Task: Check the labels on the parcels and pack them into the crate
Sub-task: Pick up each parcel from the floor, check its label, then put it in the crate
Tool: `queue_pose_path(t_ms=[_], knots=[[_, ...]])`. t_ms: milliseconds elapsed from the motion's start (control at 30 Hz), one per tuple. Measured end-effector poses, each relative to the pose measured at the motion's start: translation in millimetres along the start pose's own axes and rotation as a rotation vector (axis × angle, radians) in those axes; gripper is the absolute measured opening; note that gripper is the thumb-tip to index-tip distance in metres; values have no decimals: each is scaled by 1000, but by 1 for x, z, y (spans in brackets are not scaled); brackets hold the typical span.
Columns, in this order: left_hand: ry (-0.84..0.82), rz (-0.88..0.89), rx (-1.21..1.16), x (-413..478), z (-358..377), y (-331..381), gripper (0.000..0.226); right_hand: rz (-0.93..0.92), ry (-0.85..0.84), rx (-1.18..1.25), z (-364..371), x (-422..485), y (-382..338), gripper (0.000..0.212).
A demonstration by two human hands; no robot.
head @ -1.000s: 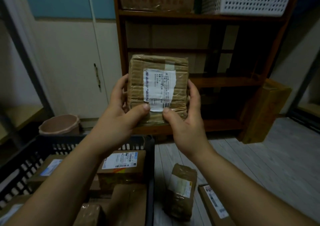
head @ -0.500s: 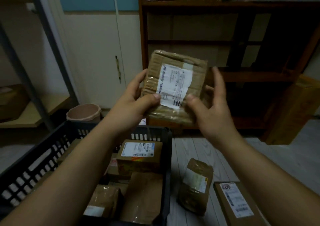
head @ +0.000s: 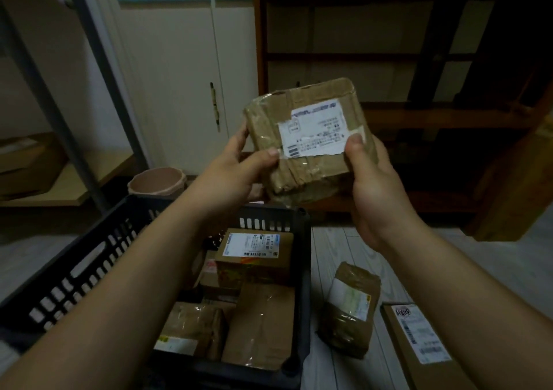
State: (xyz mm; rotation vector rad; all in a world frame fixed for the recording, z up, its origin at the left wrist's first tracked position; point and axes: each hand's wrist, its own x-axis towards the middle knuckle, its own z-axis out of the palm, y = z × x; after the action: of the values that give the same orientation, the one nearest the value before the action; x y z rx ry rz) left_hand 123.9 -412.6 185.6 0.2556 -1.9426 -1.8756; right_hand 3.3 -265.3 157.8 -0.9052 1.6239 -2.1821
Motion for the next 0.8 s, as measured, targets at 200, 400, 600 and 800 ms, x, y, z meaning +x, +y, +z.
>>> queue_pose_path(t_ms=[200,400,600,800], knots=[[91,34,16,0,-21,0,53,-27,-112,-139,13,-7,6,30],[134,-87,62,-9,-71,-7,46,28,-240,-247,41,-15,29,57],[2,-276,202,-35,-124,-32,56,197,-400,-300,76,-25,61,58],[53,-367,149,-50,-168,-44,74,283,-463,-290,110,-33,90,62]])
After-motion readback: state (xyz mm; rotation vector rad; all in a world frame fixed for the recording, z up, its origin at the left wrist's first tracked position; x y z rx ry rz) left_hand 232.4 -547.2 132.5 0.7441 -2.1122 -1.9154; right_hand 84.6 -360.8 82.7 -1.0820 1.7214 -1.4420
